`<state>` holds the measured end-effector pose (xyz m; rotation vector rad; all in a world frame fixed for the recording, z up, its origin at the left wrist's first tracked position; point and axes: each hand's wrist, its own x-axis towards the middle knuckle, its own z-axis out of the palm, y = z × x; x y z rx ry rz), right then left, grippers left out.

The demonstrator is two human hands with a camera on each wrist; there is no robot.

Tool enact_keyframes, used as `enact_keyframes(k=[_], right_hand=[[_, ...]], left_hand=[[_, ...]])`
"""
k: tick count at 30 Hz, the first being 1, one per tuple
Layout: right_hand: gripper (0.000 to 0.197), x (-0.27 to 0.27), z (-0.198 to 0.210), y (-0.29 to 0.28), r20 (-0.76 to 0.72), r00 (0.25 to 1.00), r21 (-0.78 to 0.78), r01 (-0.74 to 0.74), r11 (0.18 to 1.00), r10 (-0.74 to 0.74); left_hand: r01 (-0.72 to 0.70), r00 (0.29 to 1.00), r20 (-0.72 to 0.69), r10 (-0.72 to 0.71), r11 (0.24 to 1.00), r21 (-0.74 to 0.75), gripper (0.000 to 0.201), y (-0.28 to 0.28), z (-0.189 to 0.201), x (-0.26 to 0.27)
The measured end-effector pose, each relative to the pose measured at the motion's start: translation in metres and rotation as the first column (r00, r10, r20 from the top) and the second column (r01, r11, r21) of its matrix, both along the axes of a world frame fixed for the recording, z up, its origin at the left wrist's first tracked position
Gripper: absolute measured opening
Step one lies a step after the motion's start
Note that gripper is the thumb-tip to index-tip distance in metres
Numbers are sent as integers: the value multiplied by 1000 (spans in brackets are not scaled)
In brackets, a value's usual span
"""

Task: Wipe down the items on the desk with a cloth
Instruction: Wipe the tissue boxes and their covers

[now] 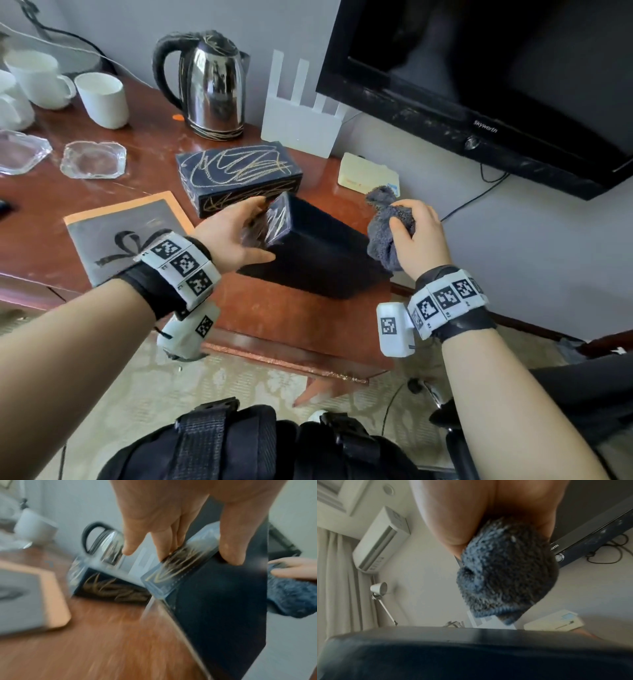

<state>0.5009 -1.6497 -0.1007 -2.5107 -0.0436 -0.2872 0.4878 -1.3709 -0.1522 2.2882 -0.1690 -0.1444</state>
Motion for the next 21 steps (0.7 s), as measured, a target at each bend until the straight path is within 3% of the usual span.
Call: enact_keyframes(k=[5,11,15,19,21], right_hand=[[24,2,19,9,87,996,130,-38,991,27],[33,5,48,23,221,974,108,-86,990,60],[30,20,64,35,312,944,-76,-90,993,110],[39,30,59,45,146,978,-261,-106,959,148],[38,32,54,38,77,991,-192,-95,977,112]], left_hand=[[32,992,111,-59,974,226,96,-6,76,7],[65,981,135,-137,897,437,89,-31,98,13],[89,976,146,-162,906,413,74,-54,92,17],[101,973,169,-160,945,312,71,-71,86,16],[120,970,171,-172,954,276,74,-73,84,15]])
